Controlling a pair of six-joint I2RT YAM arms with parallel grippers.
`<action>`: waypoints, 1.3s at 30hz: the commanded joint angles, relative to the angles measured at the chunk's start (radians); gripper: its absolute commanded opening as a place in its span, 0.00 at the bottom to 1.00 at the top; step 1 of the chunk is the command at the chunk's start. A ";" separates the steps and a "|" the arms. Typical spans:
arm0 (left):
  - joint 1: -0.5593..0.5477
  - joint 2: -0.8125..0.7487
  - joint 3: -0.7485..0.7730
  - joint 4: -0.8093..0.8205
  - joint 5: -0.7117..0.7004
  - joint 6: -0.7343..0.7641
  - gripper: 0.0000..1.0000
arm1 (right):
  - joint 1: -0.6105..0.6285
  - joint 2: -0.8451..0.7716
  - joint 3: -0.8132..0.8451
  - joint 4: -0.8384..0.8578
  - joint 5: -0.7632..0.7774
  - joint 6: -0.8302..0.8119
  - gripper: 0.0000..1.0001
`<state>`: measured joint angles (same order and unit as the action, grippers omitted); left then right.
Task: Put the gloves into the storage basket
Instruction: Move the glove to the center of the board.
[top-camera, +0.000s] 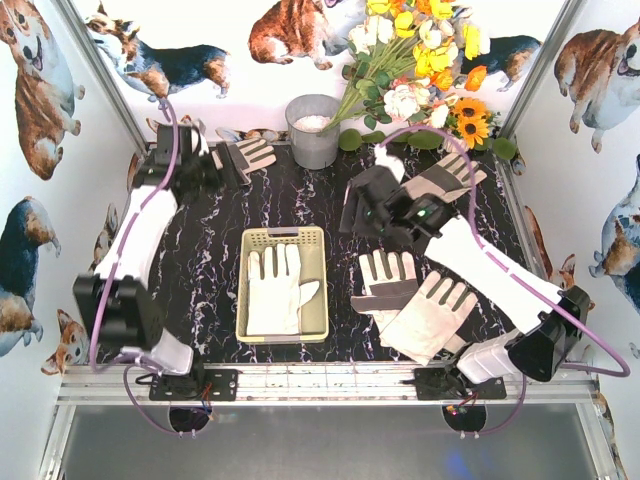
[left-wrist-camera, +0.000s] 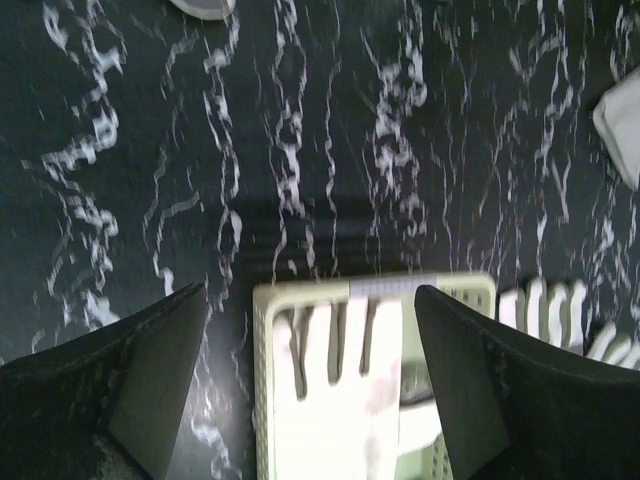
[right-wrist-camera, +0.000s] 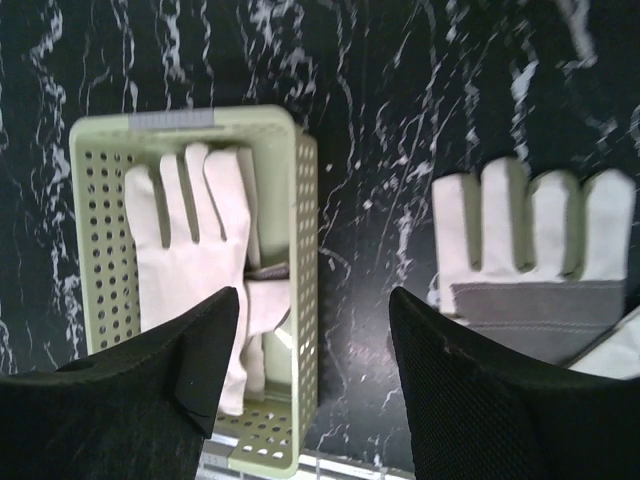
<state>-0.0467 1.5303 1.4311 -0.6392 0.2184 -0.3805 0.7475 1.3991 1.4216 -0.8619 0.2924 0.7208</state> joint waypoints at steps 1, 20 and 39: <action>0.030 0.157 0.125 0.089 -0.046 -0.066 0.76 | -0.070 -0.049 0.085 0.026 0.004 -0.107 0.63; 0.097 0.665 0.323 0.398 -0.092 -0.500 0.56 | -0.320 -0.026 0.066 0.118 -0.189 -0.112 0.62; 0.135 0.935 0.498 0.417 -0.016 -0.577 0.34 | -0.397 -0.033 0.019 0.108 -0.235 -0.071 0.61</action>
<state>0.0792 2.4138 1.8851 -0.2302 0.1833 -0.9501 0.3641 1.3937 1.4334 -0.7906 0.0631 0.6453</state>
